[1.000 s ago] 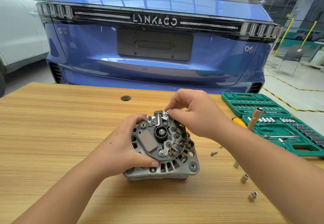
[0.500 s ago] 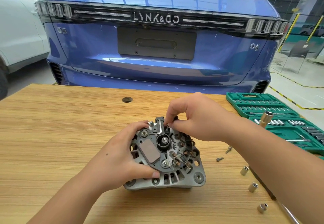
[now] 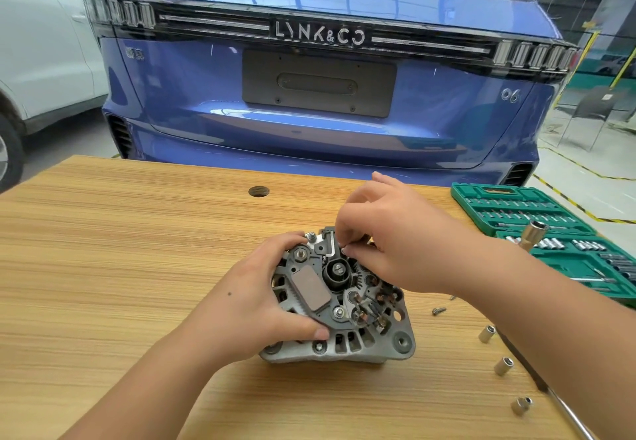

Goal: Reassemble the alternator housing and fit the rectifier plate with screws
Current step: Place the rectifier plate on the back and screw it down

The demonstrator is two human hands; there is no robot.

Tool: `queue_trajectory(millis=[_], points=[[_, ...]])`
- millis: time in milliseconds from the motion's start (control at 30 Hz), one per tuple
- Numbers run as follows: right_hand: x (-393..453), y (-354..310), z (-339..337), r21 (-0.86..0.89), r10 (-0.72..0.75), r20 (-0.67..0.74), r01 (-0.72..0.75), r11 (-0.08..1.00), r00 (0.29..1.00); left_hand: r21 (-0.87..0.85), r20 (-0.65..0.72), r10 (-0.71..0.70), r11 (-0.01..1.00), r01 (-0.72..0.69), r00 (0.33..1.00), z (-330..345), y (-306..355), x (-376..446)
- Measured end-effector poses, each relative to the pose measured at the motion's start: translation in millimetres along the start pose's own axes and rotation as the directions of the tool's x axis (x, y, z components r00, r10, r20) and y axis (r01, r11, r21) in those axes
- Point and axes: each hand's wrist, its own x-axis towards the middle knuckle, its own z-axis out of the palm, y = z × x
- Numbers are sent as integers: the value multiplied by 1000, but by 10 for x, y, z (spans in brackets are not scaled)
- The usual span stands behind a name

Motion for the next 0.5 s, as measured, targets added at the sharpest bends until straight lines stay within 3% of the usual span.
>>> queue_trajectory(millis=[100,333,500], points=[[-32,21,19,25,14,-39,-13,1000,999,21,9,2,1000,-3,1000,1,9,8],[-120,109,39,170,68,-313,-14,985,947,46,33,19,999,-20,999,0,-10,25],[-15,72,-12,334,118,-293,-14,942,949,42,32,22,999,-24,999,12,-1,20]])
